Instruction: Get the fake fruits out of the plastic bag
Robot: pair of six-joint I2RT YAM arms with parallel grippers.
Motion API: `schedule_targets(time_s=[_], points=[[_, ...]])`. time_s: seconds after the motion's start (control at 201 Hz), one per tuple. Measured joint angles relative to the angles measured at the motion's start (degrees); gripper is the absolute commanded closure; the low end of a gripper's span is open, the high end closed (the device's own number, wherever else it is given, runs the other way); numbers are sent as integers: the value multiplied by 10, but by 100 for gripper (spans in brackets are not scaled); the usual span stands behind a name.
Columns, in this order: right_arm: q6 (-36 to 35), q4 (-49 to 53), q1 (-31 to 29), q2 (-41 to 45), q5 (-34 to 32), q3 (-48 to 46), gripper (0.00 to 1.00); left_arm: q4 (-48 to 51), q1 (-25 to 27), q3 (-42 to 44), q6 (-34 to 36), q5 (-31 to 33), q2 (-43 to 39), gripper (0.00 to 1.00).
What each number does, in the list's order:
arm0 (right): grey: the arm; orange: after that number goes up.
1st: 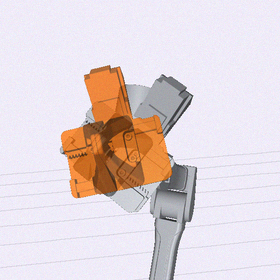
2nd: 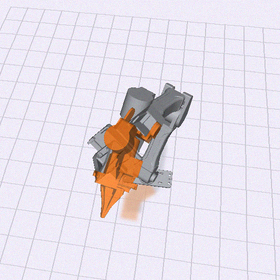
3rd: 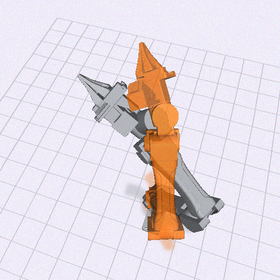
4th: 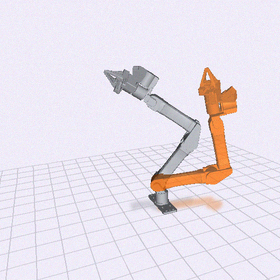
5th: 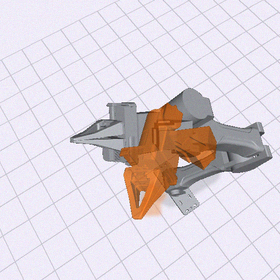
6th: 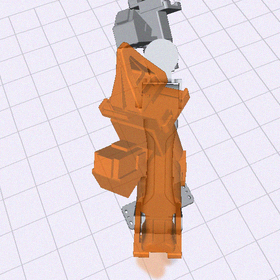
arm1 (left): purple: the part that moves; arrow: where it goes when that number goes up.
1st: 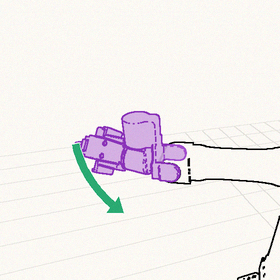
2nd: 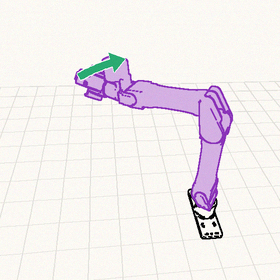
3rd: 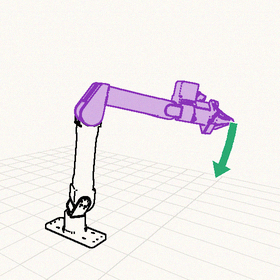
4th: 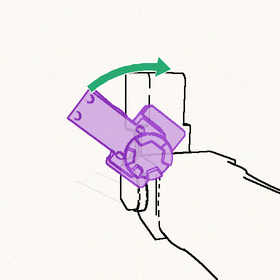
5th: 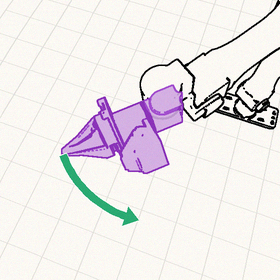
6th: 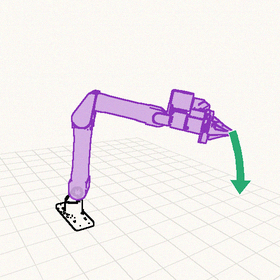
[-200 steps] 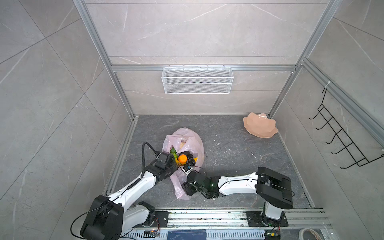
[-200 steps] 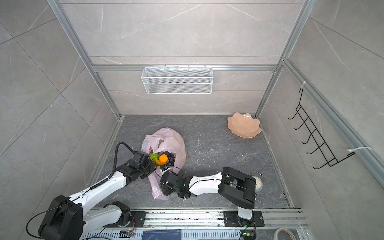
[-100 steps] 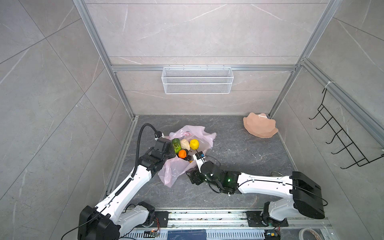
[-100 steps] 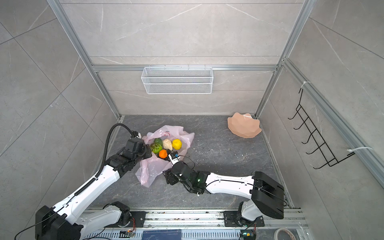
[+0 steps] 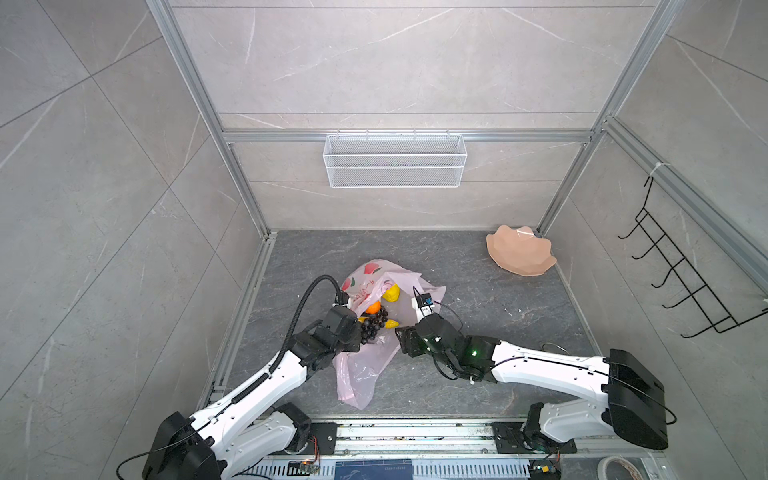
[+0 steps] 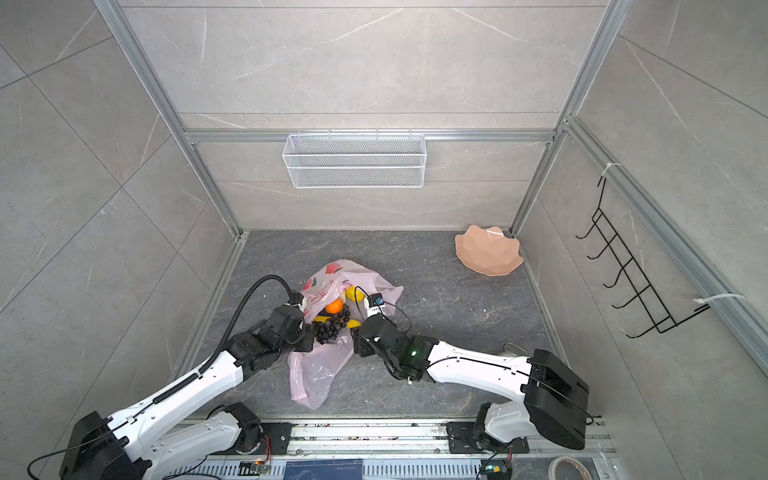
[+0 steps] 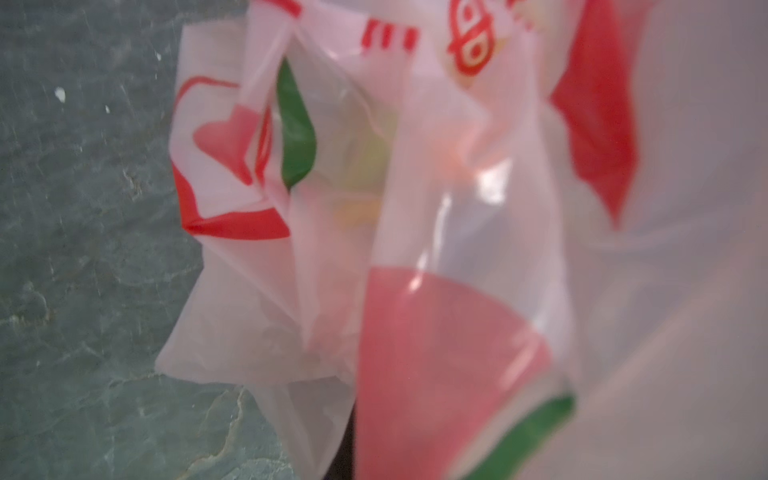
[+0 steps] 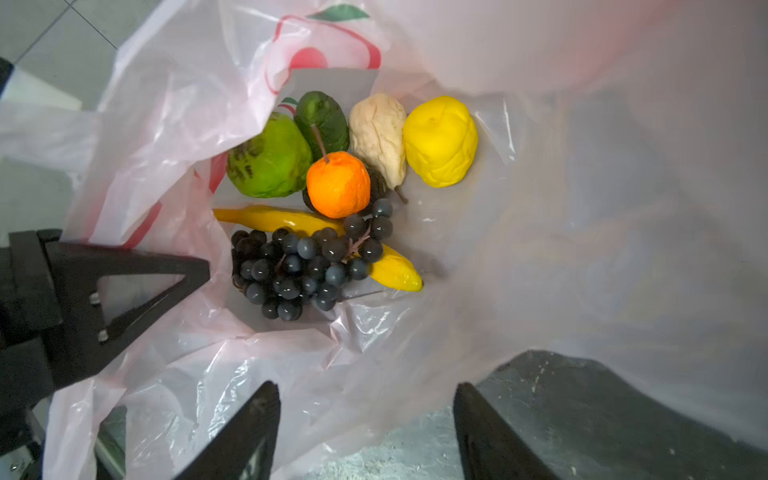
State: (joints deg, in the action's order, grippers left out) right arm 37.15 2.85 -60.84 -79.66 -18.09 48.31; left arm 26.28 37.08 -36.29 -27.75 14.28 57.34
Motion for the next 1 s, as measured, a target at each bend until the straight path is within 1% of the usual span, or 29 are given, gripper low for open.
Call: schedule_targets(time_s=[0.119, 0.204, 0.319, 0.443, 0.528, 0.583, 0.632, 0.742, 0.846, 0.946, 0.996], points=[[4, 12, 16, 2, 6, 0, 31, -1, 0, 9, -11, 0, -10, 100], [4, 32, 36, 22, 9, 0, 31, -6, 0, 6, -12, 2, -9, 100], [-9, 72, 64, 85, 9, 1, 31, -12, 0, -8, -14, 6, 8, 100], [-30, 137, 100, 165, 1, 19, 30, -19, 0, -25, -29, 8, 38, 100], [-44, 178, 139, 198, -9, 45, 30, -23, 0, -36, -41, 8, 55, 100], [-49, 205, 182, 202, -6, 67, 30, -26, 0, -42, -48, 7, 63, 100], [-49, 228, 230, 188, 0, 89, 30, -32, 0, -45, -54, 4, 66, 100], [-35, 250, 366, 112, 49, 130, 30, -43, 0, -49, -62, -9, 68, 100], [-6, 250, 468, 37, 99, 131, 30, -53, 0, -50, -68, -22, 68, 100], [31, 238, 540, -21, 132, 131, 30, -61, 3, -50, -68, -30, 67, 100], [53, 227, 566, -43, 141, 131, 31, -64, 5, -50, -69, -35, 67, 100]])
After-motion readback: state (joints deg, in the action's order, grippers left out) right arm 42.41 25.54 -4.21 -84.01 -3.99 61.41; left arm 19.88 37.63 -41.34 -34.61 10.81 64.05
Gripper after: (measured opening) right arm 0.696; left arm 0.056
